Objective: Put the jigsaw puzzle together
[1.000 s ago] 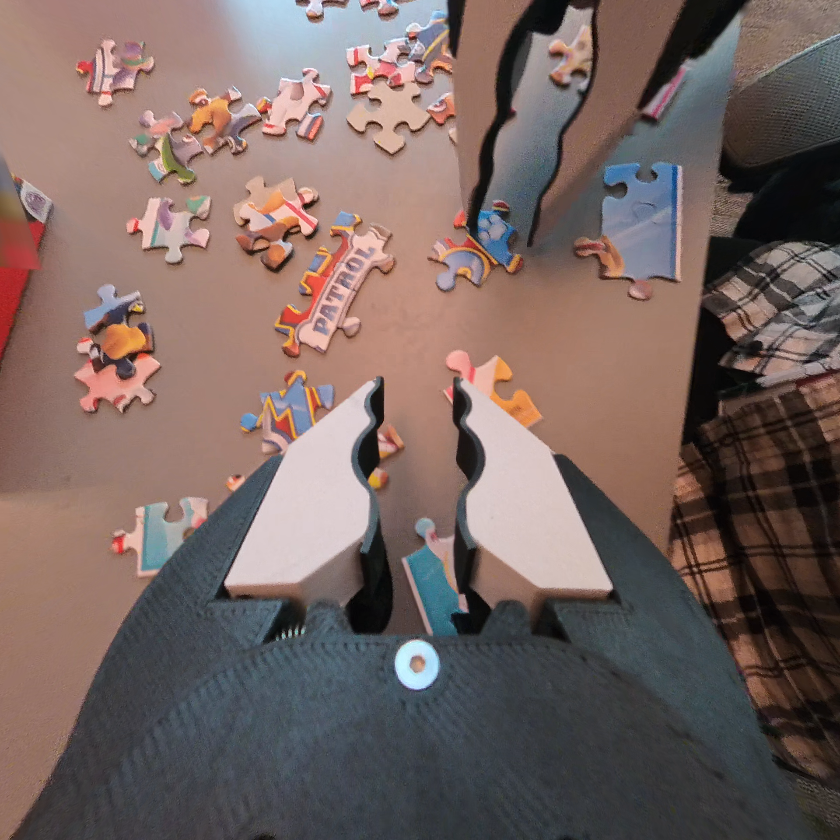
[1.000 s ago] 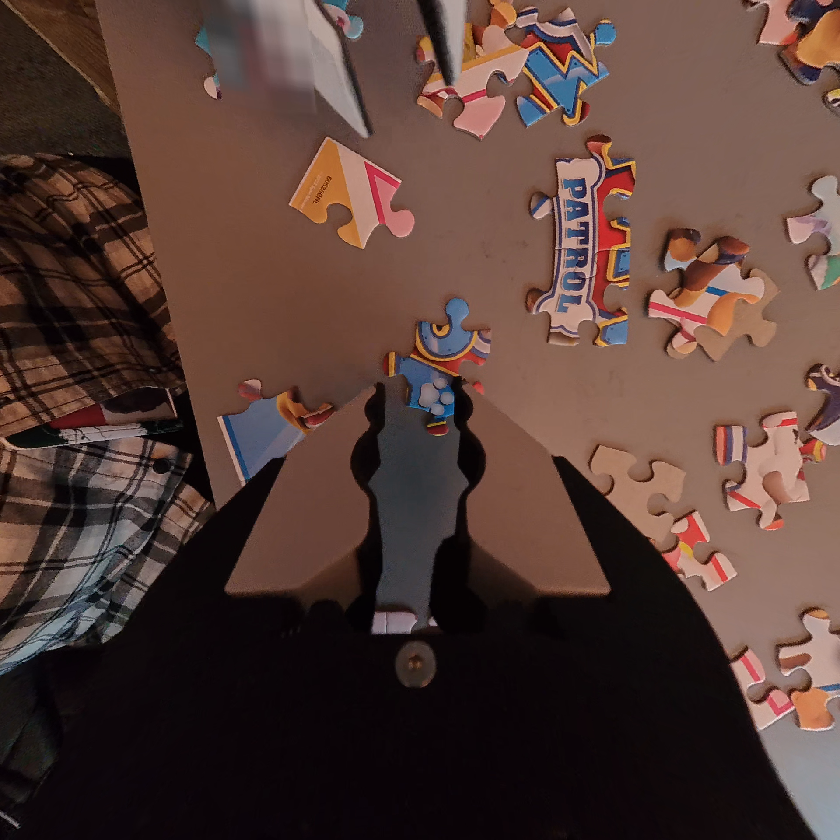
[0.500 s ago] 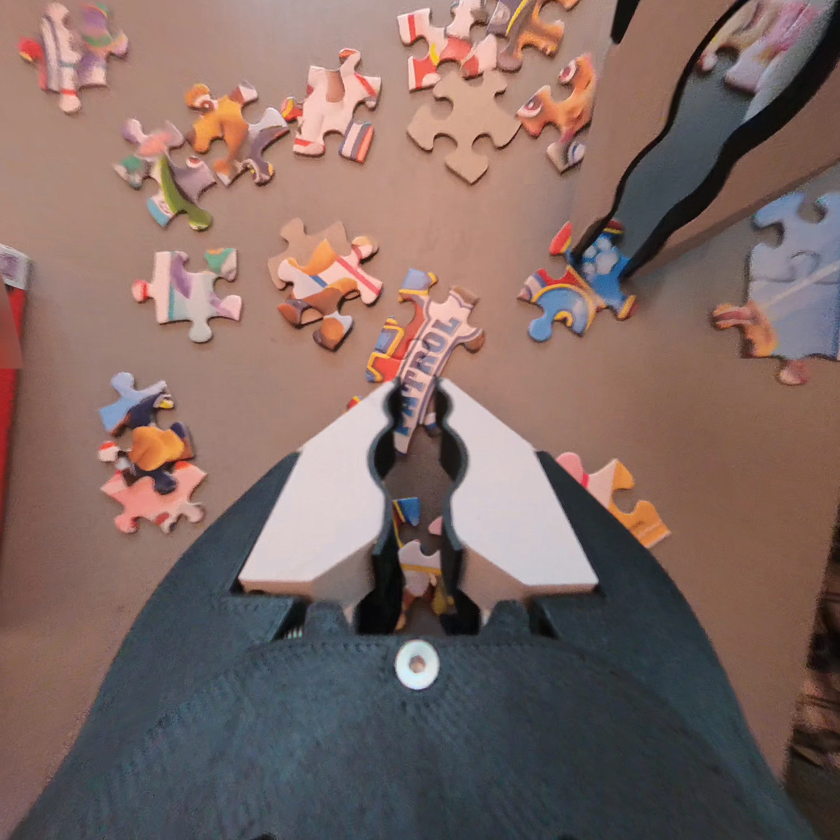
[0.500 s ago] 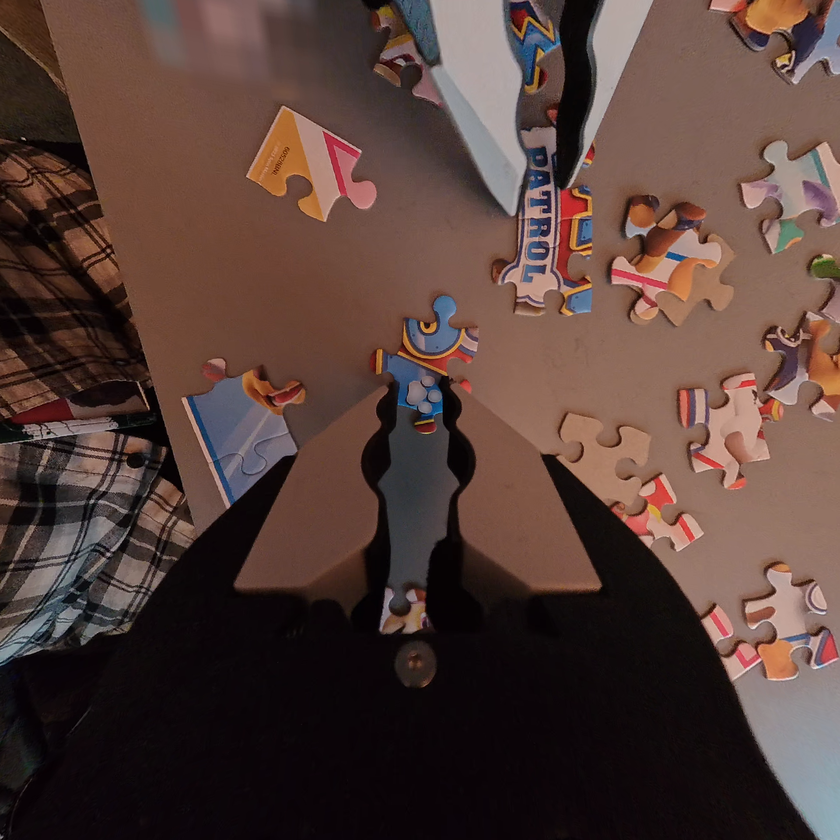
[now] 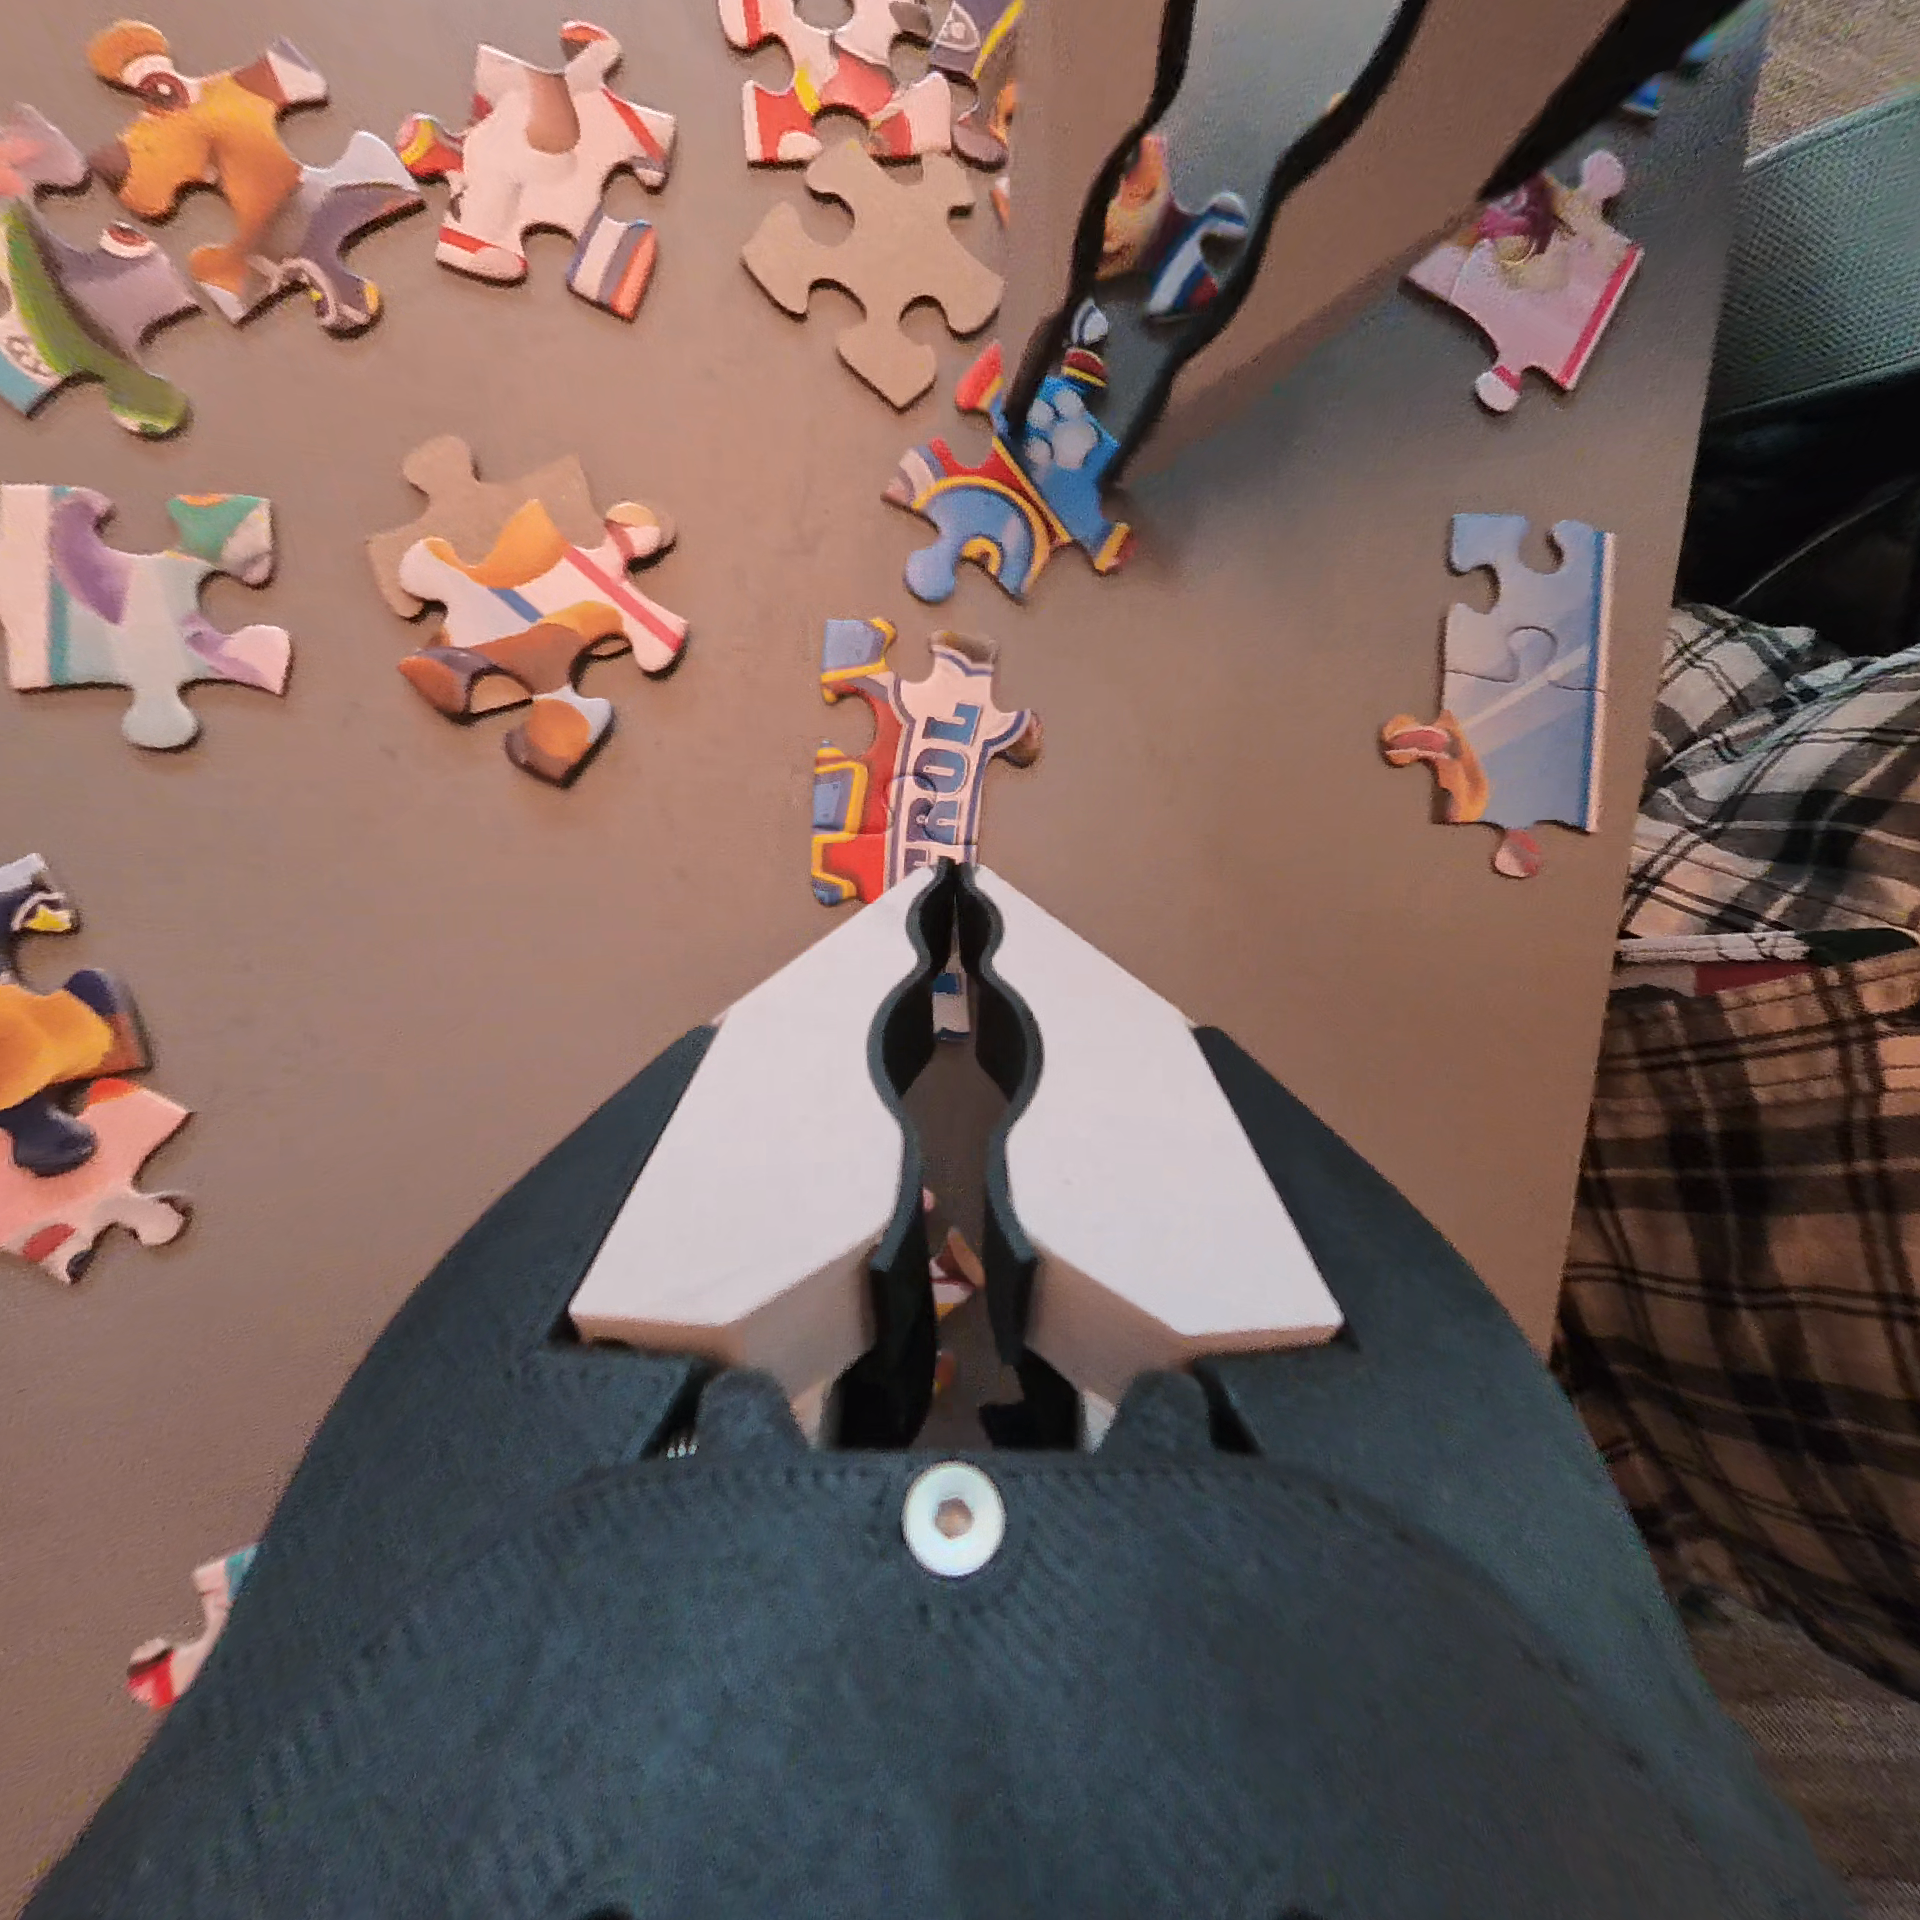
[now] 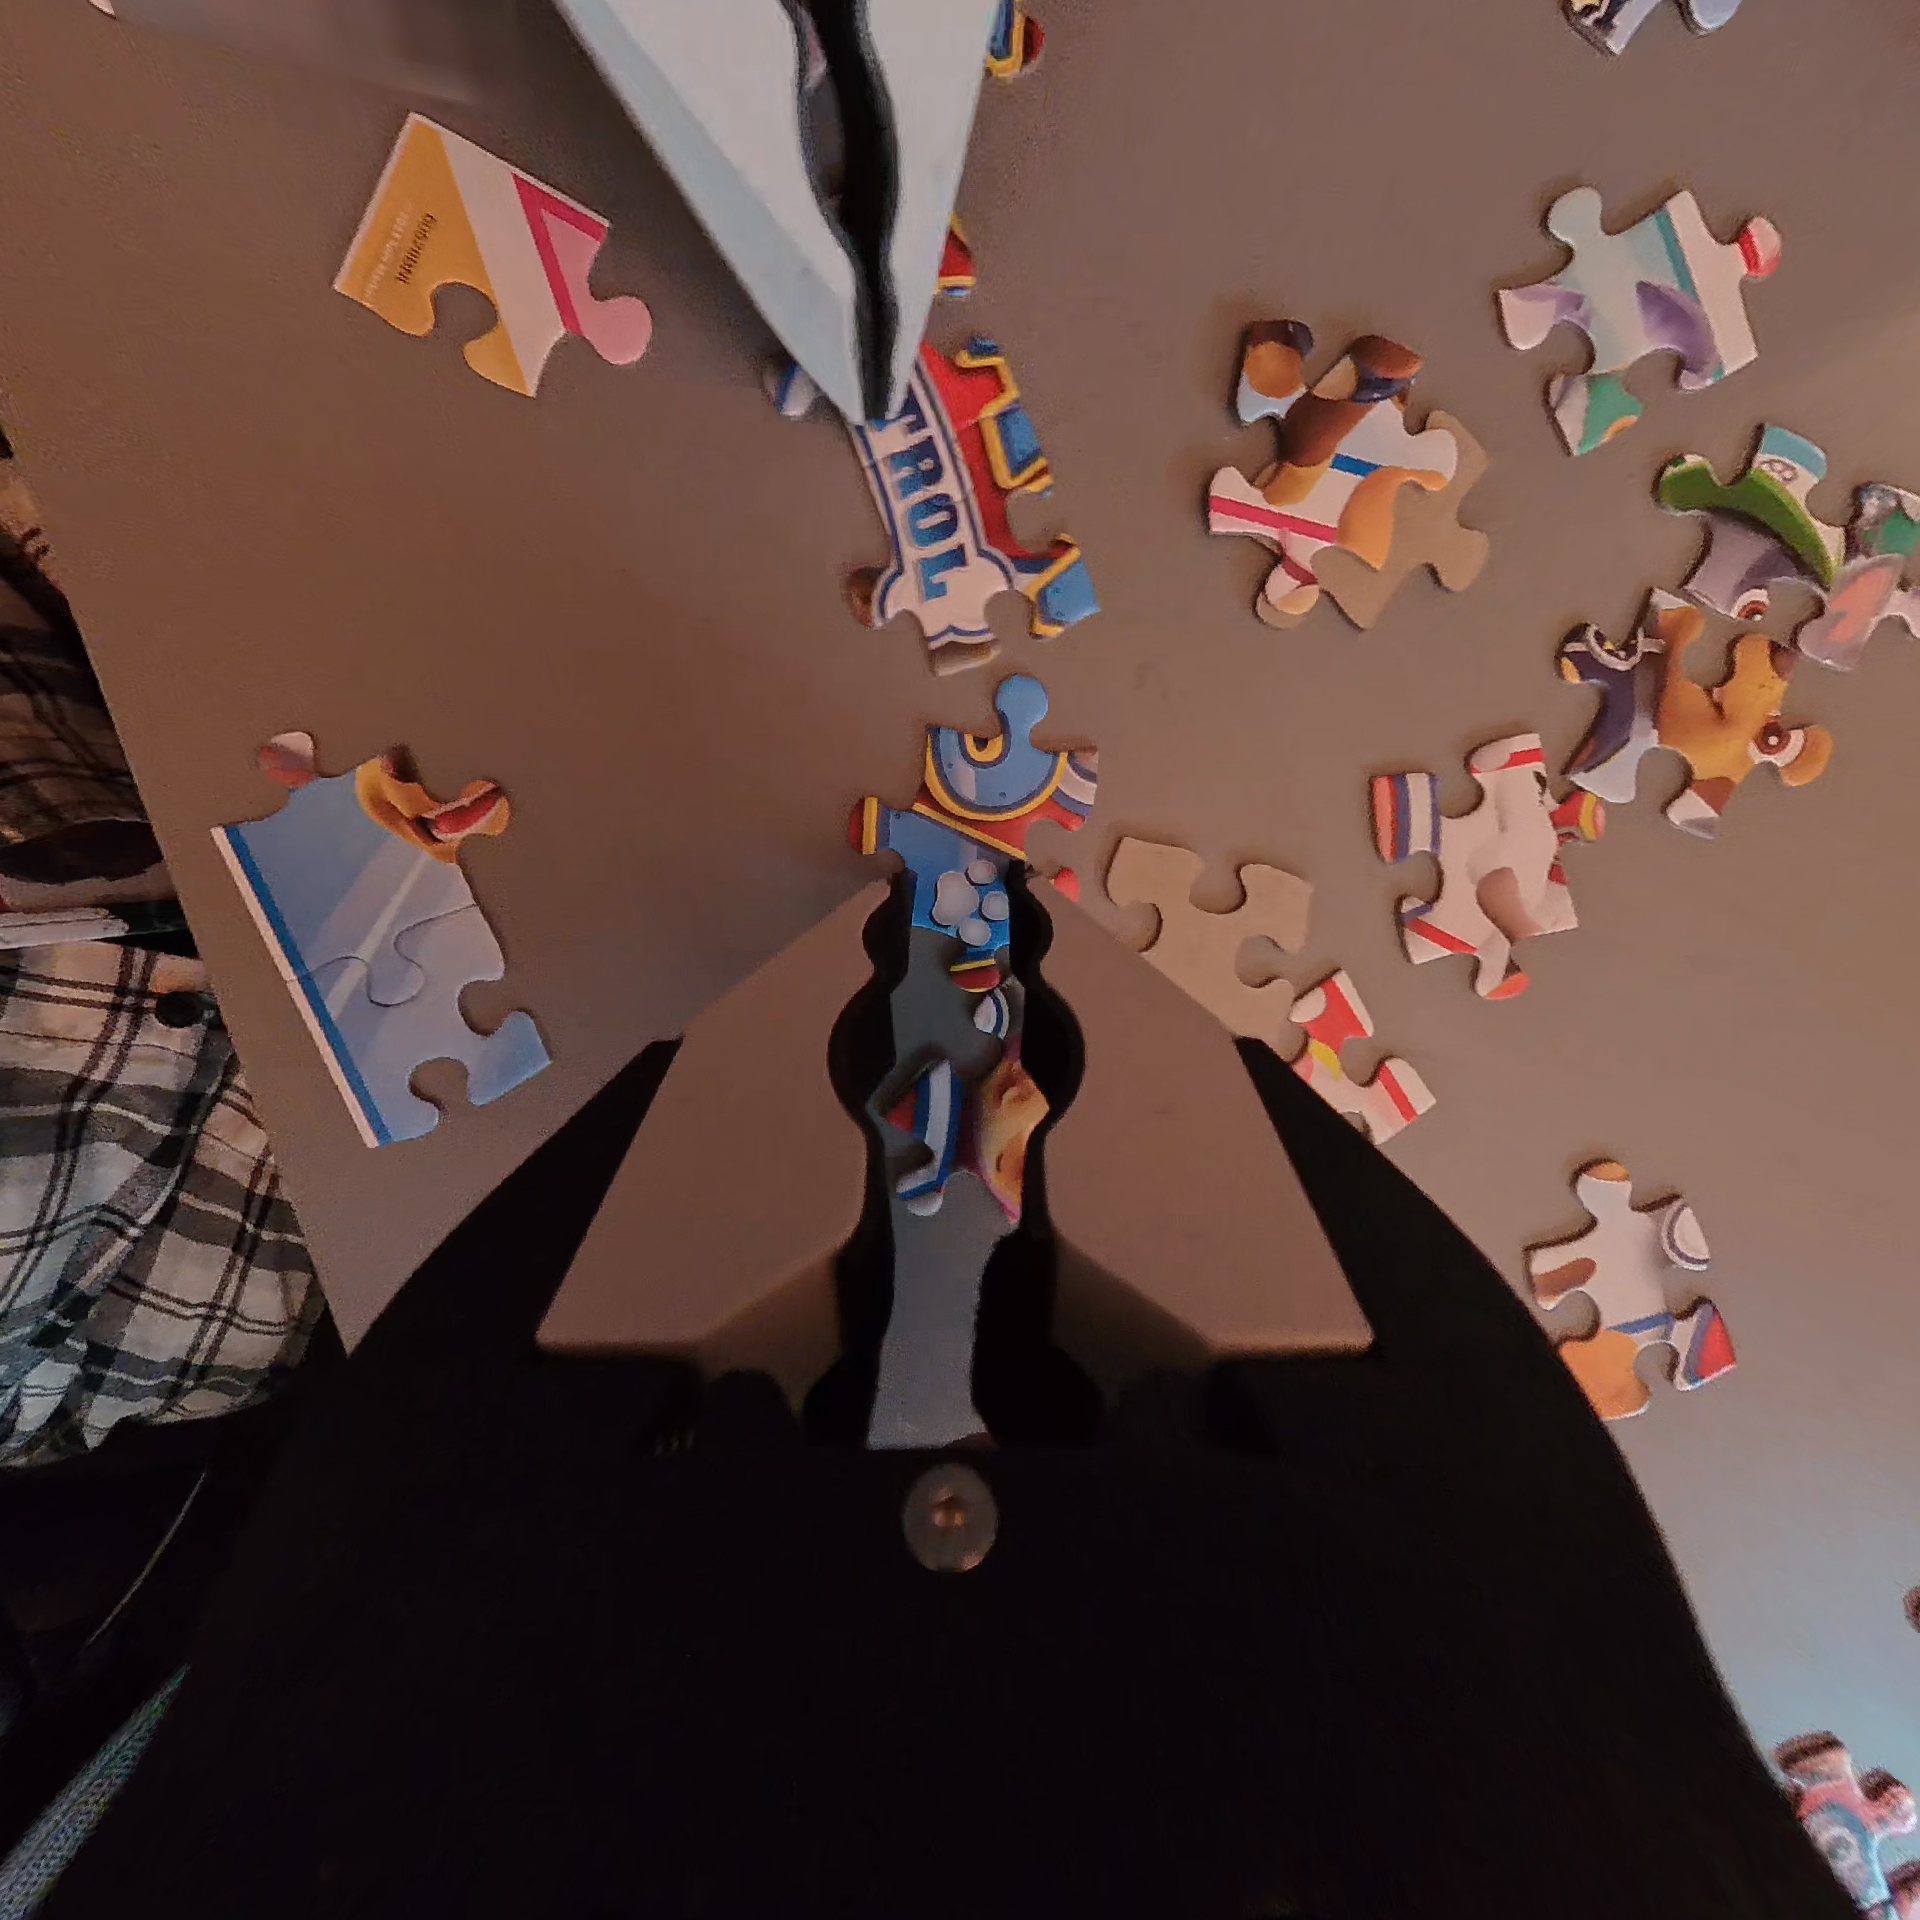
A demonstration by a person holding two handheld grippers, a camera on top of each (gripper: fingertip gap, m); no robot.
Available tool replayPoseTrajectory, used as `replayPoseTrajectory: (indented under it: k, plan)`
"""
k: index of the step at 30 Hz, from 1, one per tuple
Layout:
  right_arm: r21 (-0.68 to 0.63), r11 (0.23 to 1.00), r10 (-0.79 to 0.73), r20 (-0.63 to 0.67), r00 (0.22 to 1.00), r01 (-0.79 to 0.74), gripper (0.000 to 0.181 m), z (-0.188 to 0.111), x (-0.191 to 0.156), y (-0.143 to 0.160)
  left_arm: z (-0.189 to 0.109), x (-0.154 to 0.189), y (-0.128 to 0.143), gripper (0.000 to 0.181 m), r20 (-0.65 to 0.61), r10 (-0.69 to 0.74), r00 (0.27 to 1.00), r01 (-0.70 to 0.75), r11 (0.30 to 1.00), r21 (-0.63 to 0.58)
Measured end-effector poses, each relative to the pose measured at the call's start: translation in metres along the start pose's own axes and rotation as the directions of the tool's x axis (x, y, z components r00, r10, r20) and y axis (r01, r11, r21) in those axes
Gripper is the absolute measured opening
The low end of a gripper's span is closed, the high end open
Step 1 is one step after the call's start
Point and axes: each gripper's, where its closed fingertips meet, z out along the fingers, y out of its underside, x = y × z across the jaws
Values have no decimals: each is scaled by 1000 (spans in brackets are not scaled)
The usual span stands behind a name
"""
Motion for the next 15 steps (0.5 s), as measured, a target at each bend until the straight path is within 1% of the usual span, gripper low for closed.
replayPoseTrajectory:
  k: [8,15]
  plan:
    - [-3,998,-70,17,997,70,15,1,9,-1,-1,22,7,0,-42,42,998,-44,998,-48]
    - [16,990,-142,46,989,141,14,9,11,-17,0,33,10,0,-85,119,989,-125,989,-77]
